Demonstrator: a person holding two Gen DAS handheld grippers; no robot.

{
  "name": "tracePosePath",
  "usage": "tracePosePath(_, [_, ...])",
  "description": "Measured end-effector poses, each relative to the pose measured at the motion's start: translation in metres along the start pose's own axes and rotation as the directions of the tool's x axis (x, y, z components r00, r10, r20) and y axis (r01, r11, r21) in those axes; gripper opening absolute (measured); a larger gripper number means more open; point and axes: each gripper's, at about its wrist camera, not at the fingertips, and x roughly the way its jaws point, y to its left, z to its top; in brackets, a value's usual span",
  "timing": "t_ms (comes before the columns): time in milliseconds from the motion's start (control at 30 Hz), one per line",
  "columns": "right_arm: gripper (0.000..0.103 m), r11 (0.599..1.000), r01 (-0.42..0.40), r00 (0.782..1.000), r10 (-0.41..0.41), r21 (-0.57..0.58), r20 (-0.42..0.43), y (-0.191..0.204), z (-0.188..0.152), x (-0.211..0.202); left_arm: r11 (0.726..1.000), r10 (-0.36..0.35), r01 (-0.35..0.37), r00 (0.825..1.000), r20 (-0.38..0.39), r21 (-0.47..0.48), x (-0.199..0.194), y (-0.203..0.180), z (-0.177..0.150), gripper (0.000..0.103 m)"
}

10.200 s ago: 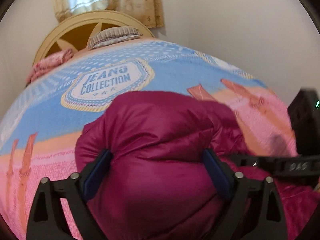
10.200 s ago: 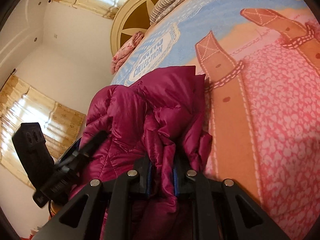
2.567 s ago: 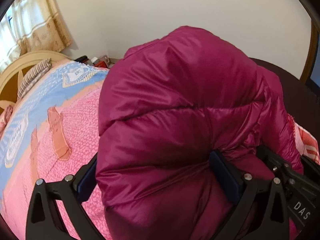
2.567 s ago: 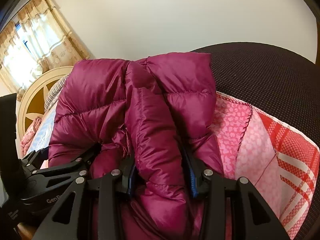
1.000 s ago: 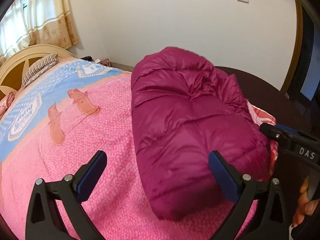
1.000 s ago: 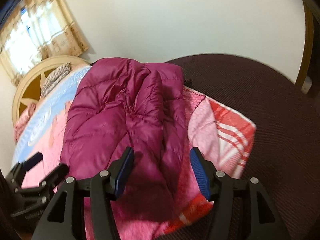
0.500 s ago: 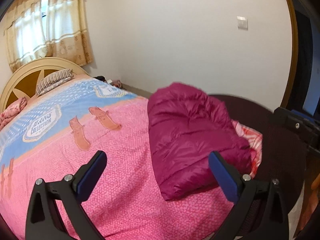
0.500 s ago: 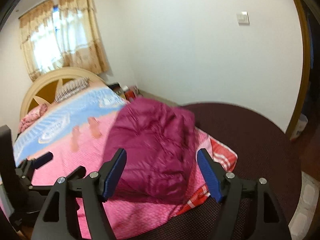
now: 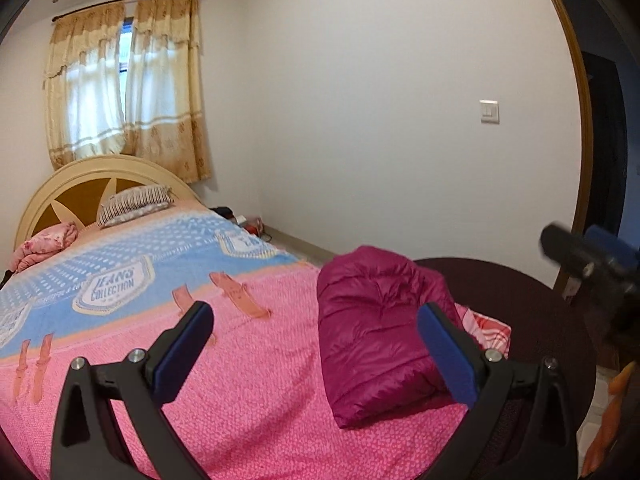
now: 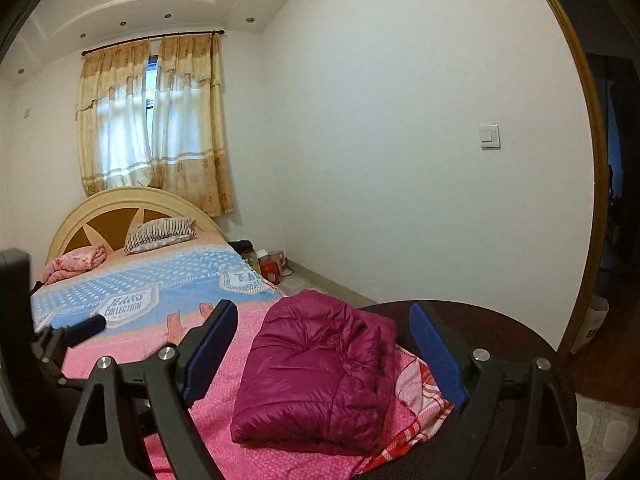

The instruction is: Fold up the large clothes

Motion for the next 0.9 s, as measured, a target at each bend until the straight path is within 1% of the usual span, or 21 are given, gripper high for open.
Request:
tracePosePath(100, [0.088, 1.000, -0.007, 1.000, 0.007, 0.012, -0.015, -0.002, -0.002, 0.003, 1.000, -0.008, 0.008, 1.000, 0.004, -0.011, 0.000, 0.003, 0.001, 0.103])
tracePosePath(300, [0.088, 1.000, 0.001, 1.000, -0.001, 0.016, -0.011, -0.004, -0.003, 0.000, 1.000, -0.007, 0.007, 1.000, -0.004, -0.019, 0.005, 0.005, 0.000, 0.103])
tracePosePath(533, [0.089, 0.999, 0.002, 1.000, -0.001, 0.042, -0.023, -0.012, -0.004, 0.005, 1.000, -0.004, 0.004, 1.000, -0.007, -0.010, 0.006, 0.003, -0.002, 0.103])
tracePosePath(733, [0.089, 0.999, 0.002, 1.000, -0.001, 0.043, -0.022, -0.012, -0.004, 0.005, 1.000, -0.001, 0.001, 1.000, -0.004, -0.011, 0.005, 0.004, -0.002, 0.103])
tracePosePath(900, [0.089, 0.999, 0.008, 1.000, -0.008, 0.042, -0.006, -0.012, -0.005, 0.003, 1.000, 0.007, -0.007, 1.000, 0.000, -0.009, 0.004, 0.004, -0.002, 0.103])
